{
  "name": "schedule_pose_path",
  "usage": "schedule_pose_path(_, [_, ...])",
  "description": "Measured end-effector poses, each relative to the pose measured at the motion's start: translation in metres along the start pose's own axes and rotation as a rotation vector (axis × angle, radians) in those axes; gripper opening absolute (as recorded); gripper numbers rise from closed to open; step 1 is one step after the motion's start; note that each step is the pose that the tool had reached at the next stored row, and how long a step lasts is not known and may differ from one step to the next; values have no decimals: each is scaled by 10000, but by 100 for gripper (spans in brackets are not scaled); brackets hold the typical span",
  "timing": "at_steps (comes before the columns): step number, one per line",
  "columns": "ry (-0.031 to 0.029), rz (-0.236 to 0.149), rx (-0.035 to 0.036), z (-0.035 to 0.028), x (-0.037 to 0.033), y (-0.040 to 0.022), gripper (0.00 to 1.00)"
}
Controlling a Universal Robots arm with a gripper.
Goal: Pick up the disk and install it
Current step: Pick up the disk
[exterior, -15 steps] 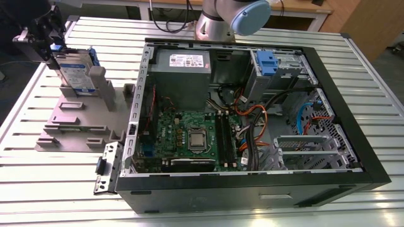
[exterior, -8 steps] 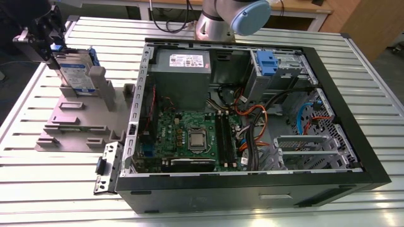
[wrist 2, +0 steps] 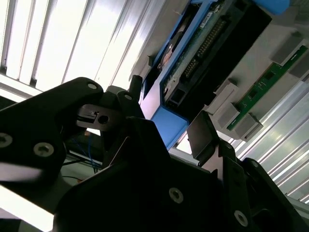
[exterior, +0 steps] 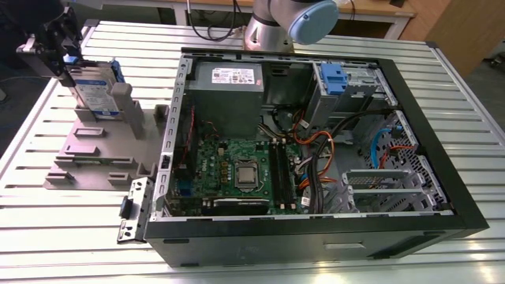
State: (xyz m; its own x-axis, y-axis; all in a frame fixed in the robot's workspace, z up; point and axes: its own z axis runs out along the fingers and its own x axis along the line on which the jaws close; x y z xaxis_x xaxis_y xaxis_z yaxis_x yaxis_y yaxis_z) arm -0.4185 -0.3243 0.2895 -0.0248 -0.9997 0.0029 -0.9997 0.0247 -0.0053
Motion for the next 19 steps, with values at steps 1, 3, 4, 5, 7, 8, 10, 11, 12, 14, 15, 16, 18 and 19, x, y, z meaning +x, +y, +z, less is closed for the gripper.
schedule_pose_path(1, [0,1,0,0,0,0,63])
schedule_pose_path(3, [-1,0,0,0,0,0,56])
schedule_pose_path(4, [-2,0,-1,0,0,0,56])
schedule_pose_path(5, [-2,5,0,0,0,0,56])
schedule_pose_path(7, [-1,80,-1,0,0,0,56])
schedule_pose_path(8, [-1,151,-1,1,0,0,56])
schedule_pose_path(10, [0,259,-1,1,-1,0,56])
schedule_pose_path(11, [0,268,-1,2,-2,0,56])
schedule_pose_path(12, [0,268,-1,1,-2,0,56])
schedule_pose_path(14, [0,269,-1,2,-2,0,56])
schedule_pose_path(15, [0,269,-1,1,-2,0,56])
schedule_pose_path(16, [0,270,-1,1,-2,0,56])
schedule_pose_path(18, [0,270,-2,1,-2,0,55])
schedule_pose_path(19, [-1,270,-1,2,-2,0,55])
